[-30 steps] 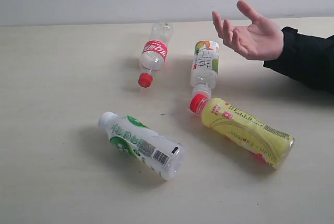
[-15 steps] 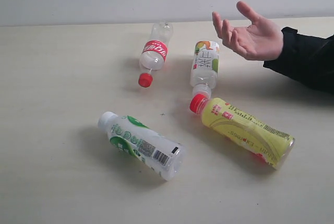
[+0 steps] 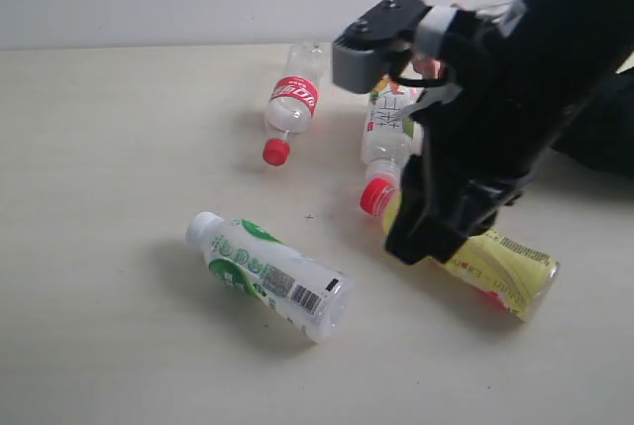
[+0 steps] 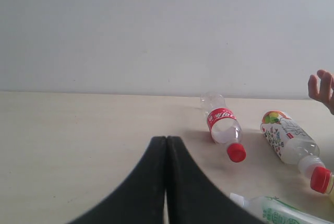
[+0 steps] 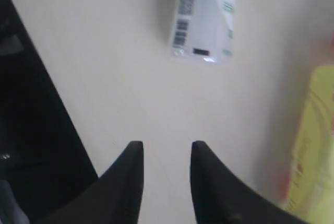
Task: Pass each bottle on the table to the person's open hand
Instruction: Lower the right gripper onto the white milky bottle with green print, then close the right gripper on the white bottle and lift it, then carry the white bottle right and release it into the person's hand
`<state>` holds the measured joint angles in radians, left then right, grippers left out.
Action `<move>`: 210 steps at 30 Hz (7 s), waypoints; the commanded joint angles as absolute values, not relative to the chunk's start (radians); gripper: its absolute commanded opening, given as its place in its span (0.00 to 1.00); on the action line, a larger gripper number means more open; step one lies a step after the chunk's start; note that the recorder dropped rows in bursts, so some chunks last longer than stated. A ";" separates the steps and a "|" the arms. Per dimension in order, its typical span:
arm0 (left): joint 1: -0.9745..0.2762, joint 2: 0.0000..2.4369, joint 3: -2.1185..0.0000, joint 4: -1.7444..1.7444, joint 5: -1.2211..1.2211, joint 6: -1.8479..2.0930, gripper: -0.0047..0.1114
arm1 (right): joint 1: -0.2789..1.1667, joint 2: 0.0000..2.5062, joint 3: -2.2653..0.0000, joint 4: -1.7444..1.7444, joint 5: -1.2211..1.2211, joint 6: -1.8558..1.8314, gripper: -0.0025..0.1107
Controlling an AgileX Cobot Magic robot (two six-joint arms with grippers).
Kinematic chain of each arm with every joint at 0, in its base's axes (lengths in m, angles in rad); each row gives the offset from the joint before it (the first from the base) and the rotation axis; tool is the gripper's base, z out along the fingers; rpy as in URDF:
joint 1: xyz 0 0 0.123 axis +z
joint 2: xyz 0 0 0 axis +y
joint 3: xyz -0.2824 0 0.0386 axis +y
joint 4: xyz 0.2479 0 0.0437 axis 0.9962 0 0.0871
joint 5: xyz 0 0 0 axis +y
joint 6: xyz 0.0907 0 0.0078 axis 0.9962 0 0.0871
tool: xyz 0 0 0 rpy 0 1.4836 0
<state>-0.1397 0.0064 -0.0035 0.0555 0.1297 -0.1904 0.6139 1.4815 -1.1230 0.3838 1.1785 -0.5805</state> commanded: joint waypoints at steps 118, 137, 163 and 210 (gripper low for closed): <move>-0.139 0.000 0.000 0.047 0.124 -0.189 0.04 | 0.852 1.661 -1.473 -0.032 1.181 0.014 0.02; -0.139 0.000 0.000 0.047 0.124 -0.189 0.04 | 0.619 1.433 -1.473 -0.061 1.221 0.170 0.02; -0.139 0.000 0.000 0.047 0.124 -0.189 0.04 | 0.279 1.675 -1.473 -0.012 1.190 0.065 0.02; -0.139 0.000 0.000 0.047 0.124 -0.189 0.04 | 0.222 1.907 -1.473 0.079 0.950 0.007 0.24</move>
<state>-0.1397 0.0064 -0.0035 0.0555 0.1297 -0.1904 0.2246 1.9075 -1.4664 0.0796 0.9648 0.0101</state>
